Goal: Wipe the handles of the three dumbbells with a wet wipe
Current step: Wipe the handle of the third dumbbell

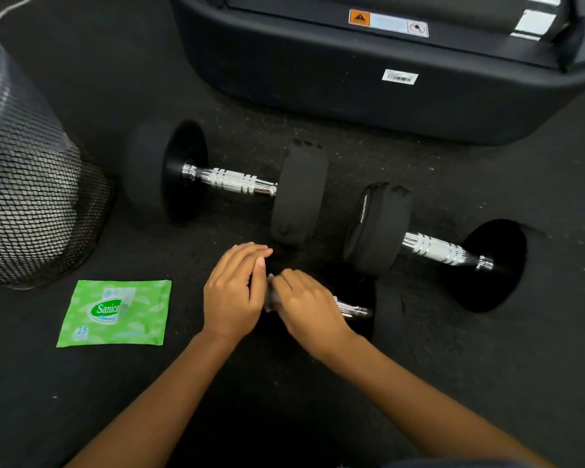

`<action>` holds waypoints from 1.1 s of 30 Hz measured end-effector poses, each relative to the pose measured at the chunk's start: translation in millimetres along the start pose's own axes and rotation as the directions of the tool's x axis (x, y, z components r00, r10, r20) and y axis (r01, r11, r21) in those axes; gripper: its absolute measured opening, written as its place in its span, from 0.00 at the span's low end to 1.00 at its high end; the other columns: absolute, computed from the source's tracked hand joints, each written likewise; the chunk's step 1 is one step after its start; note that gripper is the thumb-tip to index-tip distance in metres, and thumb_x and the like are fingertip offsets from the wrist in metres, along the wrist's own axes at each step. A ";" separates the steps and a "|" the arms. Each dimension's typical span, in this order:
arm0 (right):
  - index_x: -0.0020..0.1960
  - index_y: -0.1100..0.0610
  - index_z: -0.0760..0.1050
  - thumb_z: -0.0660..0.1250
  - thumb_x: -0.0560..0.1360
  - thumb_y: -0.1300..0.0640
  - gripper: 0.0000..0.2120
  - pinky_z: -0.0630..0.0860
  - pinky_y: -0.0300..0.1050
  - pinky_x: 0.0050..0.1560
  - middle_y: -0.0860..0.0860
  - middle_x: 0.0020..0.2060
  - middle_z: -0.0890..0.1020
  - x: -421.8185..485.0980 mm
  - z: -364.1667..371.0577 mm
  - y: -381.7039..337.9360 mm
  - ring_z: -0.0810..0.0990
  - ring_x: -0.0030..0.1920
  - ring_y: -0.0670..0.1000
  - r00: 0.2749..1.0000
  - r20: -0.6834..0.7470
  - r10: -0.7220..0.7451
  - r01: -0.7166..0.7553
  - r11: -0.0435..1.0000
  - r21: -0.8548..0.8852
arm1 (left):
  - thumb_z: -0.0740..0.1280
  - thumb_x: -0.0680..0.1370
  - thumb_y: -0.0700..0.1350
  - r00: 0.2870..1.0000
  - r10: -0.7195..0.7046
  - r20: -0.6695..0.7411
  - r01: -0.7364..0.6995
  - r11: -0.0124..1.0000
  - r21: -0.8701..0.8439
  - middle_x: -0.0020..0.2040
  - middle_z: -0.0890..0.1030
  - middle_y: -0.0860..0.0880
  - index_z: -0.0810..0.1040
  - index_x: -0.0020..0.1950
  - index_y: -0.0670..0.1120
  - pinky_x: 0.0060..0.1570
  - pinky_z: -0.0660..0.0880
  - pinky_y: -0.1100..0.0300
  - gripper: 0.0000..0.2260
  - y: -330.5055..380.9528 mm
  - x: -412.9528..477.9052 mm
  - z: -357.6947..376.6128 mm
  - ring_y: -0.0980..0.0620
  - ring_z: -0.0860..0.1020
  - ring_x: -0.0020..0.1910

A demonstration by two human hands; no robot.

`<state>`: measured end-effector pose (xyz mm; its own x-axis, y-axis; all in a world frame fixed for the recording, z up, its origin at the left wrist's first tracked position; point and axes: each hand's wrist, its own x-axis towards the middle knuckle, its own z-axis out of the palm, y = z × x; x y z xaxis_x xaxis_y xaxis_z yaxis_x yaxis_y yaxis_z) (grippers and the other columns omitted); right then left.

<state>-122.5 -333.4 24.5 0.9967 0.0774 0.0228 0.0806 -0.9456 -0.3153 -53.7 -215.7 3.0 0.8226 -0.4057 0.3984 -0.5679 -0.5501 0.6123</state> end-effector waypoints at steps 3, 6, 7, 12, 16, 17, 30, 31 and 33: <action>0.50 0.59 0.77 0.76 0.62 0.61 0.18 0.77 0.42 0.43 0.52 0.41 0.80 -11.9 -3.2 11.3 0.79 0.40 0.51 0.999 -0.051 0.003 -0.003 1.000 0.004 | 0.55 0.80 0.44 1.000 -0.014 0.008 0.014 1.000 0.005 0.53 0.82 0.48 0.81 0.54 0.42 0.63 0.68 0.57 0.16 0.9 0.3 -0.7 0.54 0.75 0.58; 0.59 0.59 0.74 0.71 0.70 0.57 0.19 0.73 0.41 0.50 0.53 0.51 0.78 -11.6 -14.9 12.5 0.77 0.52 0.51 0.994 0.026 0.111 -0.112 0.990 0.090 | 0.55 0.79 0.43 1.000 -0.017 0.007 0.017 1.000 0.001 0.53 0.82 0.48 0.81 0.55 0.42 0.63 0.68 0.58 0.15 2.5 1.1 -0.7 0.54 0.75 0.58; 0.61 0.58 0.73 0.68 0.74 0.54 0.17 0.71 0.42 0.53 0.53 0.54 0.77 -6.3 -15.3 13.3 0.75 0.55 0.51 0.985 0.081 0.152 -0.164 0.971 0.172 | 0.55 0.79 0.43 1.000 -0.014 0.005 0.014 1.000 -0.002 0.53 0.82 0.48 0.81 0.55 0.42 0.63 0.68 0.58 0.15 2.0 1.1 -0.7 0.54 0.74 0.58; 0.59 0.57 0.74 0.65 0.76 0.50 0.15 0.74 0.48 0.52 0.54 0.53 0.79 17.6 -18.5 16.8 0.77 0.53 0.52 0.938 0.277 0.210 -0.310 0.865 0.395 | 0.55 0.79 0.44 1.000 -0.022 0.013 0.022 1.000 0.004 0.53 0.82 0.47 0.81 0.55 0.42 0.62 0.69 0.55 0.15 2.4 0.8 -0.8 0.54 0.74 0.58; 0.62 0.61 0.72 0.72 0.70 0.58 0.22 0.75 0.45 0.53 0.55 0.53 0.79 -5.8 -14.1 16.4 0.78 0.52 0.53 0.995 0.101 -0.025 0.016 0.996 0.090 | 0.55 0.79 0.44 1.000 -0.014 0.018 0.014 1.000 0.002 0.53 0.82 0.47 0.80 0.55 0.42 0.63 0.68 0.58 0.15 0.2 0.5 -1.5 0.54 0.75 0.58; 0.60 0.62 0.74 0.75 0.67 0.60 0.24 0.76 0.44 0.50 0.55 0.50 0.80 -11.2 -12.3 19.4 0.80 0.49 0.54 0.997 0.058 -0.049 0.047 0.998 0.037 | 0.55 0.79 0.43 1.000 -0.016 0.020 0.016 1.000 0.003 0.53 0.82 0.47 0.80 0.55 0.42 0.63 0.68 0.58 0.15 0.2 0.4 -1.7 0.54 0.75 0.58; 0.60 0.62 0.73 0.71 0.69 0.61 0.20 0.75 0.46 0.53 0.57 0.52 0.79 -3.6 -9.4 9.2 0.78 0.52 0.55 0.997 0.080 0.000 -0.006 0.997 0.072 | 0.55 0.80 0.44 0.999 -0.013 0.036 0.013 1.000 0.012 0.53 0.82 0.47 0.81 0.55 0.42 0.63 0.68 0.57 0.16 2.2 2.0 -2.6 0.54 0.74 0.58; 0.58 0.63 0.75 0.74 0.66 0.63 0.22 0.77 0.46 0.50 0.56 0.48 0.80 -10.6 -7.4 11.9 0.80 0.48 0.55 0.999 0.037 -0.022 0.021 1.000 0.018 | 0.55 0.80 0.44 0.999 -0.011 0.037 0.010 1.000 0.013 0.53 0.82 0.47 0.81 0.55 0.42 0.63 0.68 0.57 0.16 2.1 1.9 -2.7 0.54 0.75 0.58; 0.55 0.62 0.76 0.77 0.62 0.63 0.23 0.79 0.45 0.48 0.54 0.44 0.81 -22.0 -3.5 19.5 0.81 0.44 0.53 0.999 -0.044 -0.016 0.014 0.999 -0.045 | 0.55 0.80 0.44 0.999 -0.004 0.035 0.003 1.000 0.018 0.53 0.82 0.47 0.81 0.55 0.42 0.64 0.68 0.57 0.15 1.4 1.5 -2.5 0.54 0.75 0.58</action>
<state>-142.9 -354.6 21.2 0.9945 0.0782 0.0693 0.0942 -0.9578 -0.2715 -53.2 -215.2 6.2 0.8234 -0.4288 0.3717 -0.5655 -0.5645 0.6013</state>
